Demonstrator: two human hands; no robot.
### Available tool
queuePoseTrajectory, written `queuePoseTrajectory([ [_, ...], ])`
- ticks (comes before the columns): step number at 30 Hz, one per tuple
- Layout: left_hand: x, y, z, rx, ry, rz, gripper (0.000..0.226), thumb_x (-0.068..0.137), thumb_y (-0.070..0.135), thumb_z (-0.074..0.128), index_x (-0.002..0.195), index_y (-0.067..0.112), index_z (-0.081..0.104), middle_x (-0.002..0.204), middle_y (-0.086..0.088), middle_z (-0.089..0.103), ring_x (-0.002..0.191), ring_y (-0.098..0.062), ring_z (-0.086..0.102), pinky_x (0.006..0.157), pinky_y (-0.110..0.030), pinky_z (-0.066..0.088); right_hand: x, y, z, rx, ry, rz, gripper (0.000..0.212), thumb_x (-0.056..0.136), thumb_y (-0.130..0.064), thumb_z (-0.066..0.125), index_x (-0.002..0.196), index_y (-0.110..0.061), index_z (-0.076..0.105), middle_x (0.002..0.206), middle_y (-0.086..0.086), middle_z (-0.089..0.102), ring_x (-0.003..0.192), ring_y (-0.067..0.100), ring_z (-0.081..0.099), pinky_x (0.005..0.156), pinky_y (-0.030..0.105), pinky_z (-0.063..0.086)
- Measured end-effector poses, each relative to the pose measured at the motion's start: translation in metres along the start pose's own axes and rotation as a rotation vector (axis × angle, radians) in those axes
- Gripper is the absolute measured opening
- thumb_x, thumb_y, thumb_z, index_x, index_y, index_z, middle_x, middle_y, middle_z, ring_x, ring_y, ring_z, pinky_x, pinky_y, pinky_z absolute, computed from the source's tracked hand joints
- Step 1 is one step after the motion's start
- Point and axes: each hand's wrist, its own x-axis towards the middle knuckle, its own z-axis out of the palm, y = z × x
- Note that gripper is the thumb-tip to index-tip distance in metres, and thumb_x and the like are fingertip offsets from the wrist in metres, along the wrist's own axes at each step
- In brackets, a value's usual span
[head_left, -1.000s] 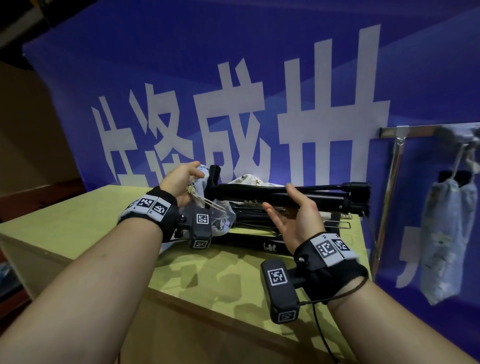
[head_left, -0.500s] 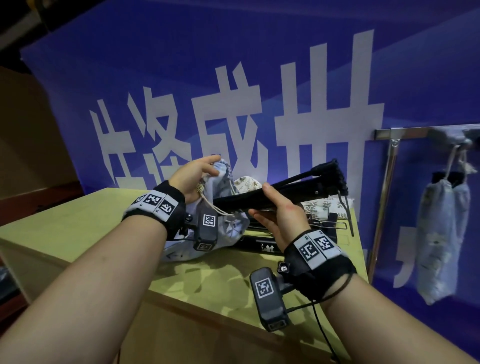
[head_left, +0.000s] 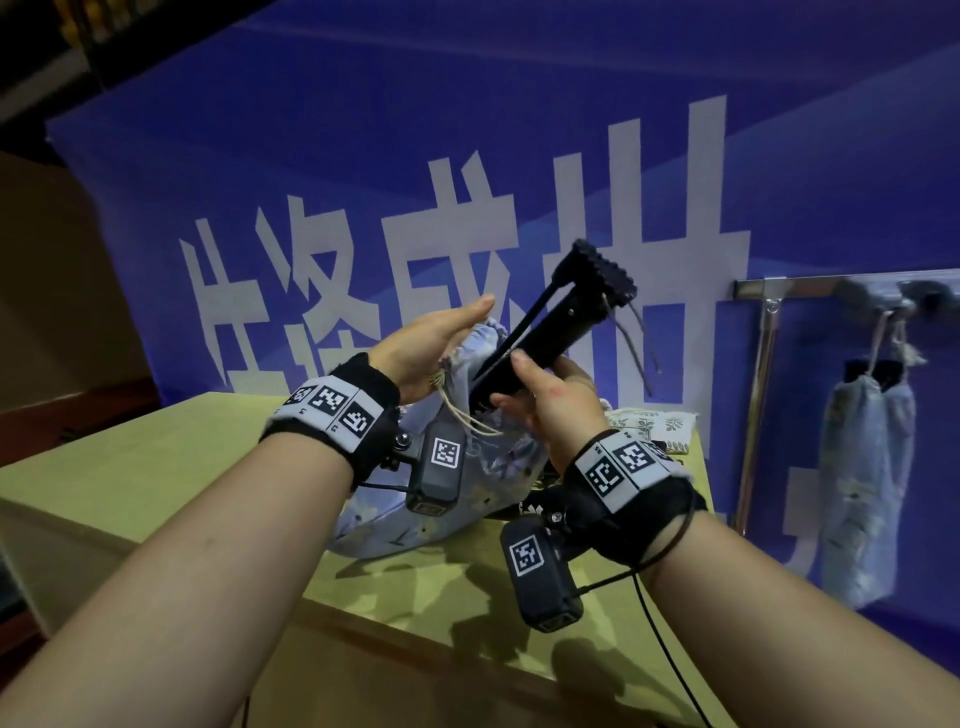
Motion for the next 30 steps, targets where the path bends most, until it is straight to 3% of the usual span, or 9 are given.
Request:
queuePoseTrajectory([
  [4,0.0,0.009,0.01,0.076,0.04,0.029,0.041,0.102,0.045,0.032,0.091,0.016,0.059,0.073,0.007,0.075,0.074,-0.004,0.071,0.073,-0.019,0.056,0.0,-0.005,0.003,-0.034,-0.034,-0.061,0.025,0.097,-0.008,0.05,0.12,-0.014,0.052,0.108,0.012,0.061,0.079,0.025,0.066,0.068,0.022,0.056],
  [6,-0.001,0.013,0.008,0.09,0.058,0.03,0.055,0.094,0.06,0.043,0.112,0.011,0.061,0.1,0.001,0.075,0.097,-0.009,0.07,0.094,-0.028,0.05,-0.002,-0.009,0.004,-0.035,-0.055,-0.077,0.035,0.098,-0.005,0.046,0.132,-0.016,0.048,0.107,0.011,0.062,0.096,0.031,0.066,0.068,0.02,0.056],
  [9,0.005,0.014,0.001,0.071,0.067,0.023,0.117,0.06,0.087,0.062,0.145,0.009,0.042,0.146,-0.013,0.049,0.135,-0.026,0.047,0.116,-0.049,0.03,-0.005,-0.014,0.006,-0.011,-0.083,-0.075,0.043,0.098,-0.002,0.043,0.14,-0.013,0.041,0.094,0.0,0.062,0.11,0.032,0.061,0.064,0.019,0.054],
  [14,0.005,0.02,-0.004,0.095,0.138,0.028,0.13,0.05,0.097,0.057,0.145,0.009,0.043,0.151,-0.017,0.041,0.143,-0.034,0.034,0.117,-0.058,0.023,-0.004,-0.019,0.009,0.006,-0.11,0.039,0.039,0.101,-0.009,0.038,0.138,-0.018,0.046,0.107,0.002,0.065,0.078,0.017,0.063,0.069,0.026,0.052],
  [17,-0.011,0.033,0.0,0.168,0.173,0.001,0.119,0.058,0.098,0.044,0.131,0.005,0.059,0.133,-0.019,0.058,0.128,-0.031,0.051,0.111,-0.056,0.032,-0.003,-0.02,0.012,-0.009,-0.121,0.083,0.036,0.102,-0.014,0.037,0.135,-0.02,0.05,0.112,0.004,0.063,0.071,0.014,0.061,0.065,0.025,0.05],
  [21,-0.018,0.047,-0.001,0.18,0.137,0.001,0.096,0.081,0.085,0.027,0.106,0.003,0.069,0.069,-0.006,0.056,0.056,-0.013,0.057,0.069,-0.033,0.043,-0.004,-0.018,0.02,-0.089,-0.133,0.079,0.036,0.101,-0.012,0.038,0.133,-0.022,0.052,0.106,0.009,0.061,0.062,0.011,0.052,0.052,0.018,0.045],
  [24,-0.022,0.051,-0.008,0.179,0.147,-0.003,0.088,0.08,0.082,0.034,0.106,0.003,0.066,0.061,0.0,0.059,0.05,-0.01,0.054,0.063,-0.027,0.039,0.002,-0.011,0.023,-0.21,-0.216,0.013,0.035,0.102,-0.008,0.034,0.123,-0.029,0.052,0.101,0.017,0.058,0.059,0.015,0.042,0.058,0.023,0.037],
  [27,-0.026,0.052,-0.011,0.152,0.271,0.007,0.067,0.084,0.074,0.045,0.078,0.012,0.068,0.061,0.001,0.052,0.053,-0.012,0.042,0.06,-0.028,0.034,0.009,-0.001,0.023,-0.335,-0.271,-0.053,0.048,0.097,0.006,0.037,0.127,-0.029,0.05,0.083,0.003,0.057,0.067,0.017,0.047,0.066,0.029,0.041],
  [30,-0.025,0.049,-0.015,0.092,0.348,0.014,0.06,0.09,0.062,0.047,0.051,0.019,0.063,0.052,0.005,0.048,0.044,-0.009,0.04,0.051,-0.024,0.032,0.012,0.003,0.018,-0.449,-0.208,-0.098,0.052,0.091,0.014,0.036,0.131,-0.014,0.054,0.087,-0.013,0.057,0.087,0.012,0.053,0.085,0.03,0.043],
])
